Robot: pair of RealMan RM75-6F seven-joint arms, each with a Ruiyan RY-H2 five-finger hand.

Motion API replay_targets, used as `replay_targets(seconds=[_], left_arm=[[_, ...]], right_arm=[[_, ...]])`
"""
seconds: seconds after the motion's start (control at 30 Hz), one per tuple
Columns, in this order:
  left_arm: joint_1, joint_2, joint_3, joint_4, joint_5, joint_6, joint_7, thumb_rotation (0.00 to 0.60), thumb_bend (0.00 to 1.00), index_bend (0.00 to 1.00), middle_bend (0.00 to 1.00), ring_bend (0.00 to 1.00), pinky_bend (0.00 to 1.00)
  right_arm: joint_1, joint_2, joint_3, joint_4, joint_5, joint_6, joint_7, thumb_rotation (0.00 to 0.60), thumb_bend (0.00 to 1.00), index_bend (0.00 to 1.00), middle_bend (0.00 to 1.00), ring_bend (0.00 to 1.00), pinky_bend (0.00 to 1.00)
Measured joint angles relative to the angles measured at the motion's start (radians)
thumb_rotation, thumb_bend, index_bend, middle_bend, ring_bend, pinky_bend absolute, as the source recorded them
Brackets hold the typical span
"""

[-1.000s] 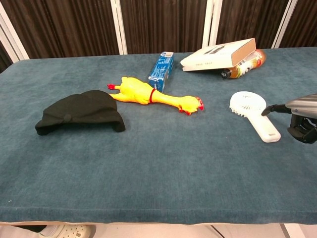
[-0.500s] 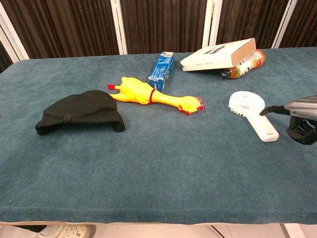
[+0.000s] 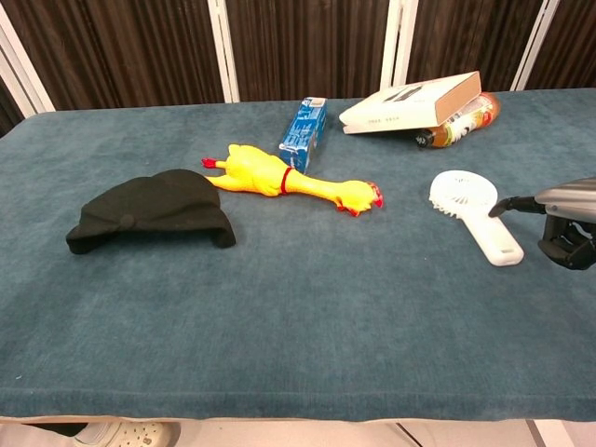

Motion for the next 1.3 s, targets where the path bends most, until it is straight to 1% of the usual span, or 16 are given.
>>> replay_targets(seconds=[0.43,0.57,0.67,0.73,0.77,0.83,0.87,0.9,0.97,1.03,1.07,1.13,1.2,1.3], left_arm=[[-0.001,-0.001,-0.001,0.001,-0.001,-0.002,0.001,0.6,0.0,0.0,0.0,0.0,0.03],[-0.002,-0.001,0.0,0.002,-0.001,-0.004,0.002,0.6,0.0,0.0,0.0,0.0,0.03],[-0.003,-0.002,0.0,0.001,-0.001,-0.006,0.003,0.6,0.0,0.0,0.0,0.0,0.03],[-0.002,-0.003,0.0,0.001,-0.001,-0.006,0.003,0.6,0.0,0.0,0.0,0.0,0.03],[-0.002,-0.003,0.001,0.001,0.0,-0.006,0.003,0.6,0.0,0.0,0.0,0.0,0.03],[-0.002,-0.004,0.001,0.001,0.0,-0.006,0.004,0.6,0.0,0.0,0.0,0.0,0.03],[-0.002,-0.005,0.001,0.001,0.0,-0.006,0.005,0.6,0.0,0.0,0.0,0.0,0.03],[-0.002,-0.006,0.001,0.001,0.0,-0.006,0.007,0.6,0.0,0.0,0.0,0.0,0.03],[-0.003,-0.008,0.001,0.001,0.0,-0.009,0.011,0.6,0.0,0.0,0.0,0.0,0.03],[-0.004,-0.01,0.001,0.0,-0.002,-0.013,0.017,0.6,0.0,0.0,0.0,0.0,0.03],[-0.004,-0.012,0.001,0.0,-0.004,-0.016,0.02,0.6,0.0,0.0,0.0,0.0,0.03],[-0.005,-0.015,0.0,-0.003,-0.007,-0.022,0.029,0.6,0.0,0.0,0.0,0.0,0.03],[-0.006,-0.019,-0.001,-0.004,-0.009,-0.024,0.036,0.6,0.0,0.0,0.0,0.0,0.03],[-0.007,-0.023,-0.004,-0.007,-0.015,-0.025,0.043,0.6,0.0,0.0,0.0,0.0,0.03]], right_arm=[[0.0,0.0,0.004,-0.001,-0.005,0.006,0.005,0.6,0.65,0.14,0.83,0.7,0.99],[-0.014,0.009,0.006,-0.017,-0.028,0.042,0.016,0.6,0.65,0.13,0.83,0.7,0.98],[-0.04,0.026,0.004,-0.039,-0.073,0.101,0.034,0.6,0.65,0.1,0.83,0.65,0.95],[-0.064,0.039,0.0,-0.055,-0.109,0.149,0.048,0.6,0.65,0.09,0.74,0.56,0.9],[-0.082,0.05,-0.005,-0.066,-0.135,0.187,0.057,0.6,0.64,0.08,0.65,0.49,0.84],[-0.116,0.066,-0.014,-0.081,-0.178,0.25,0.073,0.6,0.59,0.04,0.46,0.32,0.69],[-0.142,0.077,-0.022,-0.091,-0.209,0.297,0.085,0.6,0.57,0.03,0.4,0.27,0.64],[-0.163,0.084,-0.029,-0.097,-0.232,0.334,0.095,0.6,0.53,0.01,0.3,0.19,0.55],[-0.218,0.101,-0.047,-0.107,-0.288,0.426,0.121,0.6,0.46,0.0,0.15,0.07,0.37],[-0.27,0.112,-0.065,-0.111,-0.336,0.507,0.141,0.6,0.42,0.0,0.05,0.01,0.23],[-0.307,0.117,-0.077,-0.11,-0.367,0.56,0.153,0.6,0.41,0.0,0.02,0.0,0.16],[-0.364,0.123,-0.095,-0.106,-0.411,0.635,0.169,0.6,0.4,0.0,0.0,0.0,0.08],[-0.421,0.129,-0.111,-0.1,-0.463,0.708,0.181,0.6,0.4,0.0,0.0,0.0,0.05],[-0.471,0.135,-0.119,-0.087,-0.525,0.774,0.206,0.6,0.4,0.0,0.0,0.0,0.04]])
